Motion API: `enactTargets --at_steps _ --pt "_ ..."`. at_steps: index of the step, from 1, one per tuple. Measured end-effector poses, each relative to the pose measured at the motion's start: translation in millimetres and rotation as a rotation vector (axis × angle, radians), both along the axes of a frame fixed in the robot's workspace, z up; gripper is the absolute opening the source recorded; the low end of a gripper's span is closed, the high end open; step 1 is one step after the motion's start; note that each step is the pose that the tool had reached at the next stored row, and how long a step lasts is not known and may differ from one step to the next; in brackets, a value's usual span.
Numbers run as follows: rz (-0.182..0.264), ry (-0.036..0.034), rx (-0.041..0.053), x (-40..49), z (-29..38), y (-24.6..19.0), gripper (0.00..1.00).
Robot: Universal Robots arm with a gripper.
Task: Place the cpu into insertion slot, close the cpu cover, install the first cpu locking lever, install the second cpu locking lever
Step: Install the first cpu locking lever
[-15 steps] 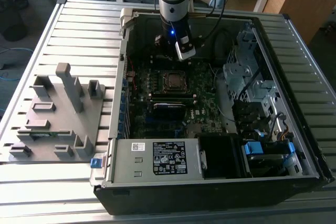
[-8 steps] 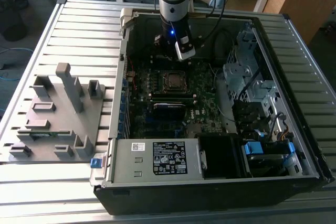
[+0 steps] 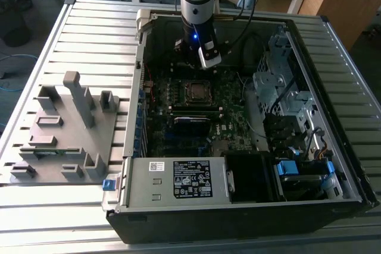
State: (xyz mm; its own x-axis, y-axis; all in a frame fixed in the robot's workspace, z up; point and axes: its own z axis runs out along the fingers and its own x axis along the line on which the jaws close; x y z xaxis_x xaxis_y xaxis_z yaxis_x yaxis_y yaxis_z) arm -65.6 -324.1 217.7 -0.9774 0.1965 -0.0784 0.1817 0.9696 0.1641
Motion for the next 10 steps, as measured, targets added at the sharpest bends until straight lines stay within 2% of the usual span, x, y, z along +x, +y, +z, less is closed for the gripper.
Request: enactTargets --at_steps 10 --pt "0.000 -0.0002 0.0003 0.0 2.9 0.0 0.10"
